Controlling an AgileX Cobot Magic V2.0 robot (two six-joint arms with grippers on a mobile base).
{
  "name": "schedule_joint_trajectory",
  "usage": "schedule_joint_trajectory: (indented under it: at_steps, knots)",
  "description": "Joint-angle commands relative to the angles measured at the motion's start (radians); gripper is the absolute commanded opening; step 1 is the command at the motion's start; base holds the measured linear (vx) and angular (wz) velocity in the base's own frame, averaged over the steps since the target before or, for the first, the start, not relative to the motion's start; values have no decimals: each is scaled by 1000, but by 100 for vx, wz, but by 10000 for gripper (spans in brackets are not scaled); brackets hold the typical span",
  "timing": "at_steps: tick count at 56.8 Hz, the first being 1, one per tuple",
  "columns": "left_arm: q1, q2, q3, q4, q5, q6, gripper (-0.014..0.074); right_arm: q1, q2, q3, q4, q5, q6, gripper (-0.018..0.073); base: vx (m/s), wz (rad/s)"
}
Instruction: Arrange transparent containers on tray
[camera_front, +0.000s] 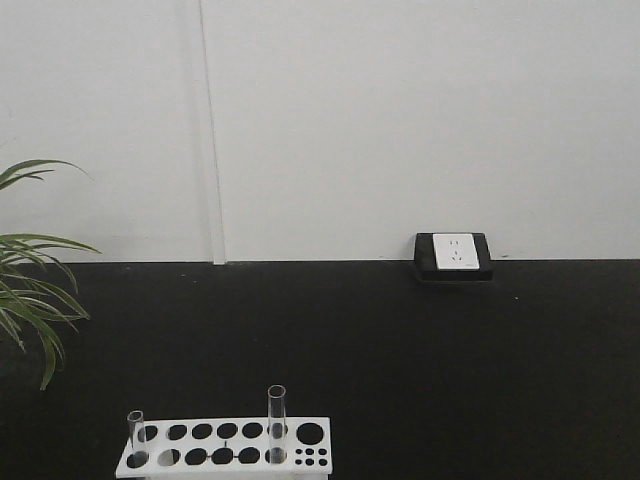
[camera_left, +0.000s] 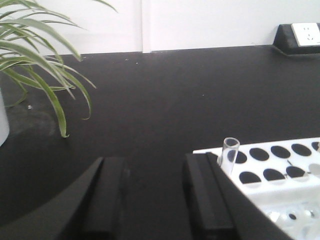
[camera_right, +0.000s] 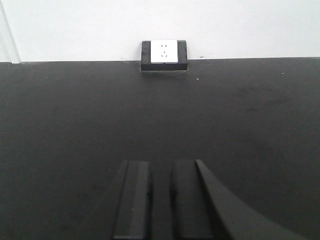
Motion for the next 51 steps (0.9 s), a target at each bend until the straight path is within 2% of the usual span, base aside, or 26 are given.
schedule_joint_trajectory:
  at_steps: [1,12,26,43,51]
  knots:
    - [1,57,-36,3,-154,-6,449,1,7,-35,-12,-89,-2,294,0,0]
    - [-3,202,-36,99,-258,-17,449,1,7,-35,-12,-89,-2,311,0,0]
    - [-86,380,-36,228,-474,-91,449,1,7,-35,-12,-89,-2,311,0,0]
    - [-105,549,-45,195,-662,-78,451,1,7,-35,-12,-89,-2,311,0,0]
    - [-105,610,-97,138,-669,-54,451,1,7,-35,-12,-89,-2,311,0,0]
